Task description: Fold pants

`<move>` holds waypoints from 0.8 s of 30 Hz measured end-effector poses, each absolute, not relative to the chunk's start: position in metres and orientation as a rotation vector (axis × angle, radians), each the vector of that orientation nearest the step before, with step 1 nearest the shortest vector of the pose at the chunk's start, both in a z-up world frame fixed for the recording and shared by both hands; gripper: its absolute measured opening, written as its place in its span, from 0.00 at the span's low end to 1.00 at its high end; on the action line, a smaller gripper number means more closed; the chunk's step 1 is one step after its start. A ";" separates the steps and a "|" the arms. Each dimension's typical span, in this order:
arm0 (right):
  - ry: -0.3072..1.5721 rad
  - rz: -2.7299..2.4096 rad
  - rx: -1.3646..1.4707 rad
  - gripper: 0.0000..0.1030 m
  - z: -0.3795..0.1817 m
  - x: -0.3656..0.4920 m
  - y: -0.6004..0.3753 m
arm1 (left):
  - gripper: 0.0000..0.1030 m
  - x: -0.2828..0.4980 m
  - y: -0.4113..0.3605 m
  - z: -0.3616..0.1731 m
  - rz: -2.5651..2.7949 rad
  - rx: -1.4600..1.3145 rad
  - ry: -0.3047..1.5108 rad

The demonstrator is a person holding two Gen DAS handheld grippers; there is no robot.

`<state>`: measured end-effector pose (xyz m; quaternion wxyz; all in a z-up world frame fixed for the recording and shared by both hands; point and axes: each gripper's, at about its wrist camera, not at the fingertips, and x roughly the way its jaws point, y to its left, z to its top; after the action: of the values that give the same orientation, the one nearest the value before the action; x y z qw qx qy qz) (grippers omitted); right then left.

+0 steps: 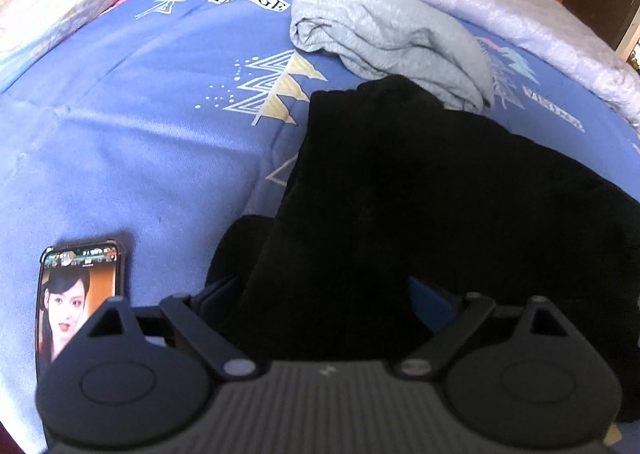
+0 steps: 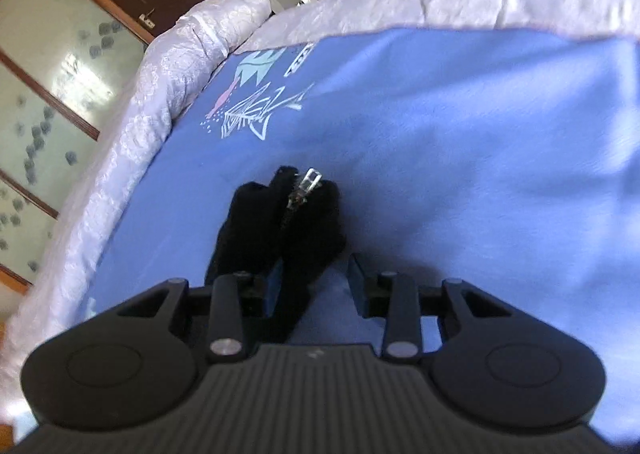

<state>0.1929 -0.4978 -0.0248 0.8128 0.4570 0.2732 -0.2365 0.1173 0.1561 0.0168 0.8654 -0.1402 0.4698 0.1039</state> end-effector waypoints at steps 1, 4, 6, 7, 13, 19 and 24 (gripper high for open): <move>0.596 -0.512 0.965 0.25 -0.023 0.197 -0.498 | 0.89 0.119 0.155 0.016 0.224 -0.289 0.990; 0.548 -0.488 1.015 0.12 0.005 0.188 -0.502 | 0.86 0.122 0.155 0.018 0.233 -0.293 0.994; 0.442 -0.449 1.017 0.12 0.041 0.166 -0.508 | 0.86 0.122 0.156 0.021 0.231 -0.308 0.988; 0.425 -0.468 0.962 0.12 0.056 0.158 -0.511 | 0.86 0.121 0.157 0.021 0.227 -0.317 0.985; 0.781 -0.637 0.864 0.14 0.031 0.139 -0.550 | 0.85 0.116 0.158 0.018 0.204 -0.352 0.986; 0.617 -0.832 0.936 0.34 0.029 0.074 -0.561 | 0.84 0.115 0.157 0.019 0.185 -0.348 0.993; 0.568 -0.668 0.768 0.34 0.064 0.093 -0.528 | 0.85 0.121 0.155 0.017 0.199 -0.343 0.993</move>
<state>0.0927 -0.5276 0.0636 0.8349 0.3628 0.2683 -0.3153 0.1206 0.1552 0.0165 0.8605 -0.1636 0.4730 0.0949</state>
